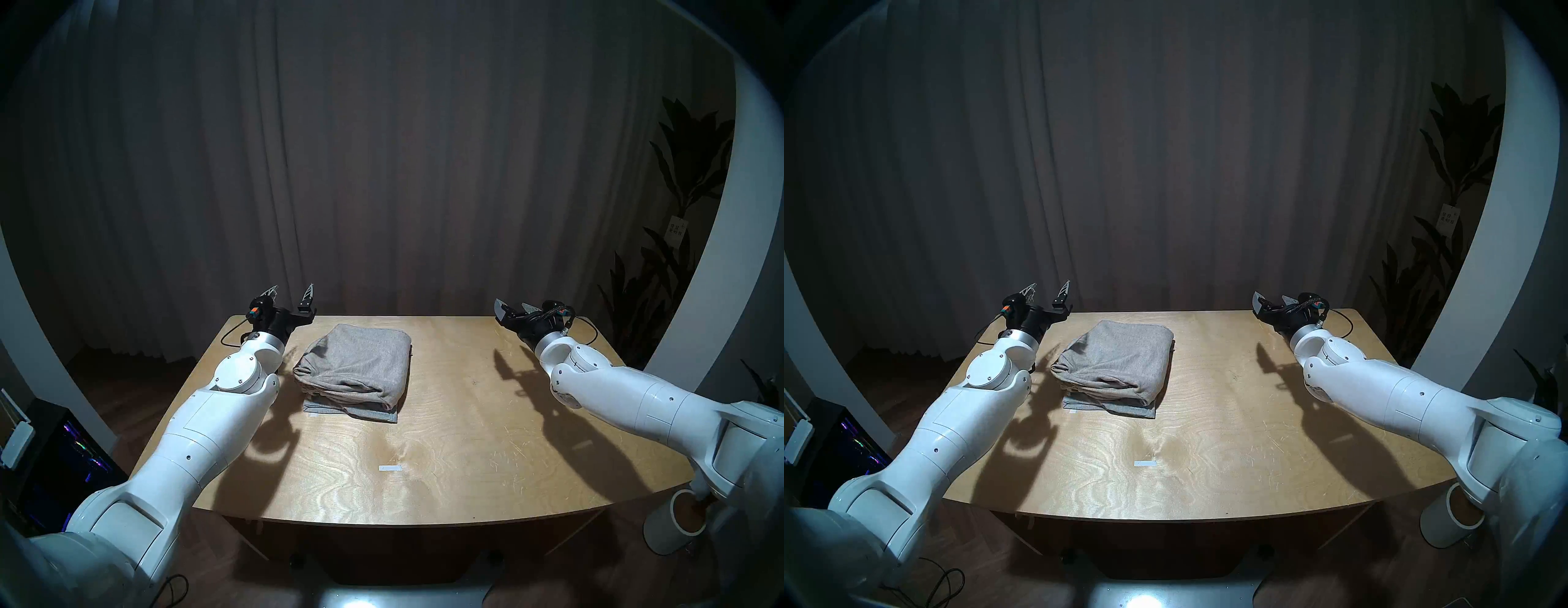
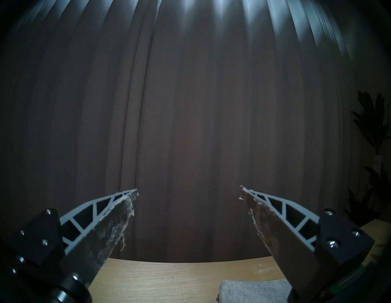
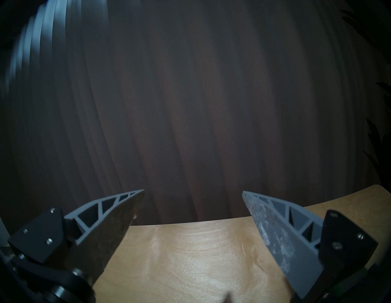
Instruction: Fold pants twice and stack them
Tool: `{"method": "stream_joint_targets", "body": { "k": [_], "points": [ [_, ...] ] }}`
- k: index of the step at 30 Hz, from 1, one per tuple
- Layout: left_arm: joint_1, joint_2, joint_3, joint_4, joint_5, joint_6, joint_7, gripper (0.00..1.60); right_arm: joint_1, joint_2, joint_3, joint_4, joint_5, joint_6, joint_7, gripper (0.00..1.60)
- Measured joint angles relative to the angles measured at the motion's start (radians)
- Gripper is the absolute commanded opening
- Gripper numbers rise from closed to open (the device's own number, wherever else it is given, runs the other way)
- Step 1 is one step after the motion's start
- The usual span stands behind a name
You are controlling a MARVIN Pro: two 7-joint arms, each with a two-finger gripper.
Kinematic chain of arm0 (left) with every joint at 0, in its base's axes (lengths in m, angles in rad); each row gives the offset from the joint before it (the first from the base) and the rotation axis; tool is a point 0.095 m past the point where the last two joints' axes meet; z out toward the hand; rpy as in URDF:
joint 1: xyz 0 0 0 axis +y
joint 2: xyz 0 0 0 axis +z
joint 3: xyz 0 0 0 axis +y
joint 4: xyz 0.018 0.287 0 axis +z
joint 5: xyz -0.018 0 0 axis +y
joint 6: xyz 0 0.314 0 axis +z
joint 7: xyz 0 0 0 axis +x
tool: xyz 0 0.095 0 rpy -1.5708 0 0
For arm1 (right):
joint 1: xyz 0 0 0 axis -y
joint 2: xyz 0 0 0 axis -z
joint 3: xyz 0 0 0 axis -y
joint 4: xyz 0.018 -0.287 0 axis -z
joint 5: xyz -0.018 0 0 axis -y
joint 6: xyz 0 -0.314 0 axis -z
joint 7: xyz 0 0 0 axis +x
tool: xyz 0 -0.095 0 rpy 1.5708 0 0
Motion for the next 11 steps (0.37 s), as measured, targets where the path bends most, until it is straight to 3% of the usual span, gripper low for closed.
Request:
{"method": "stream_joint_targets", "body": {
  "k": [11],
  "points": [
    [-0.001, -0.010, -0.009, 0.001, -0.034, -0.002, -0.030, 1.60, -0.027, -0.022, 0.037, -0.002, 0.099, -0.015, 0.012, 1.60]
  ]
}}
